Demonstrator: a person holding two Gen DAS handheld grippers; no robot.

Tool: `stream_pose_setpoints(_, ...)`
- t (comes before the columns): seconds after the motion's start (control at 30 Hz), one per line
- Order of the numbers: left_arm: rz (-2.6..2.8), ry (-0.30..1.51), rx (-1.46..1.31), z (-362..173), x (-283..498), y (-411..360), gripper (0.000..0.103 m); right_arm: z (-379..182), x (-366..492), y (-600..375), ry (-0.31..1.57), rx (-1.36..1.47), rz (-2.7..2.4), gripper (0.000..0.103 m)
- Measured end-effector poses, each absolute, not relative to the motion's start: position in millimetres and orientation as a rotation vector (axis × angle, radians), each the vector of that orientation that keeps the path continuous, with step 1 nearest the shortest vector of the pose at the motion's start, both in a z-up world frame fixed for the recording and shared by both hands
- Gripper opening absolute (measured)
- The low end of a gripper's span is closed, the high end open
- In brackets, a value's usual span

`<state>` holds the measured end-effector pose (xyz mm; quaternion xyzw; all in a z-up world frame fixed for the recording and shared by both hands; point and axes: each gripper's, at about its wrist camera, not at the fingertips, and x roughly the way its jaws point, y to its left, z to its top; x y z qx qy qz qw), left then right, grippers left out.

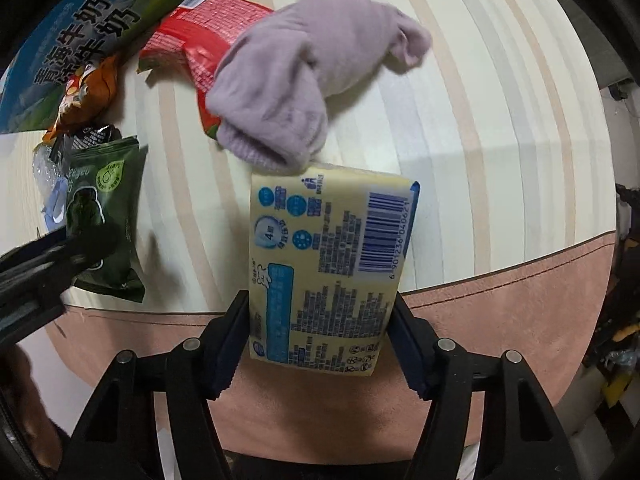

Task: Organize soft objects
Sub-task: 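Grasp the yellow milk carton with the right gripper while the left grasps the green Meeyeo bag, then lower both held items into the box and open both grippers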

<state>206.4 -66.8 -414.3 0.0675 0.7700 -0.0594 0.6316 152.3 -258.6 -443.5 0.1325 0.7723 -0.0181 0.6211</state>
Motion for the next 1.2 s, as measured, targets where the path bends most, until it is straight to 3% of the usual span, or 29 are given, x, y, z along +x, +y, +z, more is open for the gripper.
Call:
stream_pose_setpoints(0.2, -0.058, 1.743, 0.082, -417, 189, -59, 0.03, -461, 145, -257, 1.766, 0.242, -0.044, 0.067)
stream_pose_setpoints(0.4, -0.046, 1.648, -0.012, -364, 138, -52, 0.03, -443, 105, -272, 1.725, 0.252, 0.038, 0.065)
stream_pose_setpoints(0.57, -0.065, 1.53, -0.133, -287, 118, -40, 0.03, -391, 89, -286, 1.647, 0.318, 0.167, 0.065)
stream_pose_setpoints(0.67, -0.092, 1.452, -0.187, -230, 147, -34, 0.03, -348, 102, -292, 1.549, 0.322, 0.261, 0.065)
stream_pose_setpoints(0.83, -0.152, 1.405, -0.213, -193, 233, -28, 0.03, -266, 174, -272, 1.431, 0.284, 0.352, 0.065)
stream_pose_setpoints(1.0, -0.153, 1.43, -0.223, -218, 332, -15, 0.03, -259, 260, -250, 1.342, 0.177, 0.313, 0.065)
stream_pose_setpoints(1.2, -0.2, 1.576, -0.269, -294, 434, -11, 0.03, -317, 367, -225, 1.428, 0.121, 0.244, 0.065)
